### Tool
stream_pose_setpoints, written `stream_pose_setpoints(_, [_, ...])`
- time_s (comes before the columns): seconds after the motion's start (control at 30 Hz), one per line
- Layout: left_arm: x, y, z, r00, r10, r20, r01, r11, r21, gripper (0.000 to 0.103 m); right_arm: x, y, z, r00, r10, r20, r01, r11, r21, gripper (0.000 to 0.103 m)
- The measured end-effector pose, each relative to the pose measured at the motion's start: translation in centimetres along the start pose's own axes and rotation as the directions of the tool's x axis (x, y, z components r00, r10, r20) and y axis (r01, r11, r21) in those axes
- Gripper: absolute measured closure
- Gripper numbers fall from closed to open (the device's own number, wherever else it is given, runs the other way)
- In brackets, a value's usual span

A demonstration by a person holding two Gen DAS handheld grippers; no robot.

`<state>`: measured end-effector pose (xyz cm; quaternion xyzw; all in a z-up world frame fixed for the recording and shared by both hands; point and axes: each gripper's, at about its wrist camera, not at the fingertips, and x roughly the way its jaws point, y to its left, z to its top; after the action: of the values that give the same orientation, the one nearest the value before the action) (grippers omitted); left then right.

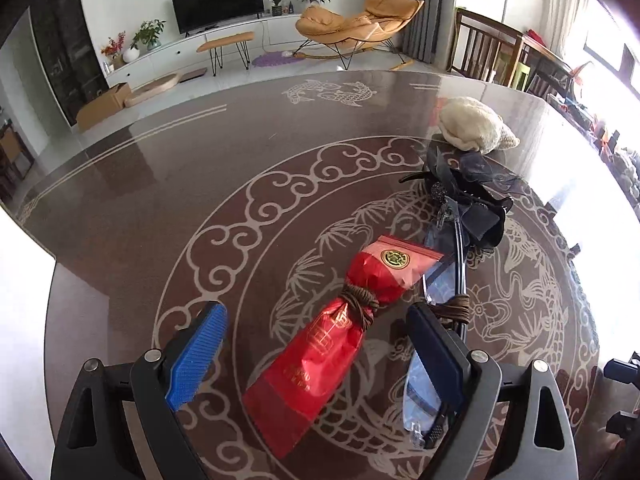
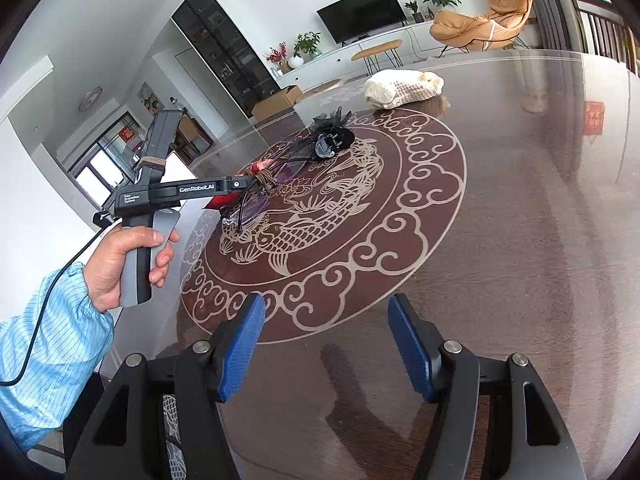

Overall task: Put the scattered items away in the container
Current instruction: 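Grasp the red packet with the left tool while the right tool lowers over the eyeglasses, then close the right tool on the eyeglasses while the left tool lifts the red packet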

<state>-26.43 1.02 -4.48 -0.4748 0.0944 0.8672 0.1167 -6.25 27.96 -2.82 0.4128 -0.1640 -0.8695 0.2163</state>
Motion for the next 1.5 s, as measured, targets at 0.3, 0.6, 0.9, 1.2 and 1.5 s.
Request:
stream_pose_setpoints(0.3, [-1.3, 2.2, -0.9, 1.0, 0.008, 0.011, -0.007, 0.997, -0.082, 0.08, -0.4, -0.7, 0.0, 0.999, 0.039, 0.008, -0.039, 0.999, 0.033, 0.038])
stream_pose_setpoints(0.6, [-7.9, 6.9, -13.1, 0.986, 0.162, 0.029, -0.151, 0.96, -0.235, 0.079, 5.0, 5.9, 6.4, 1.0, 0.015, -0.001, -0.015, 1.0, -0.007, 0.036])
stream_pose_setpoints(0.9, [-7.8, 8.5, -15.2, 0.991, 0.122, 0.056, -0.102, 0.955, -0.278, 0.018, 16.6, 10.8, 10.8, 0.937, -0.333, -0.109, 0.325, 0.942, -0.08, 0.036])
stream_pose_setpoints(1.2, [-7.1, 7.8, -14.3, 0.996, 0.09, 0.028, -0.081, 0.968, -0.237, 0.0, 15.3, 10.3, 8.4, 0.936, -0.345, -0.067, 0.318, 0.912, -0.259, 0.091])
stream_pose_setpoints(1.5, [-7.4, 7.5, -14.4, 0.995, 0.099, 0.023, -0.091, 0.967, -0.238, 0.0, 9.9, 8.3, 3.1, 0.95, -0.311, -0.033, 0.281, 0.894, -0.35, 0.088])
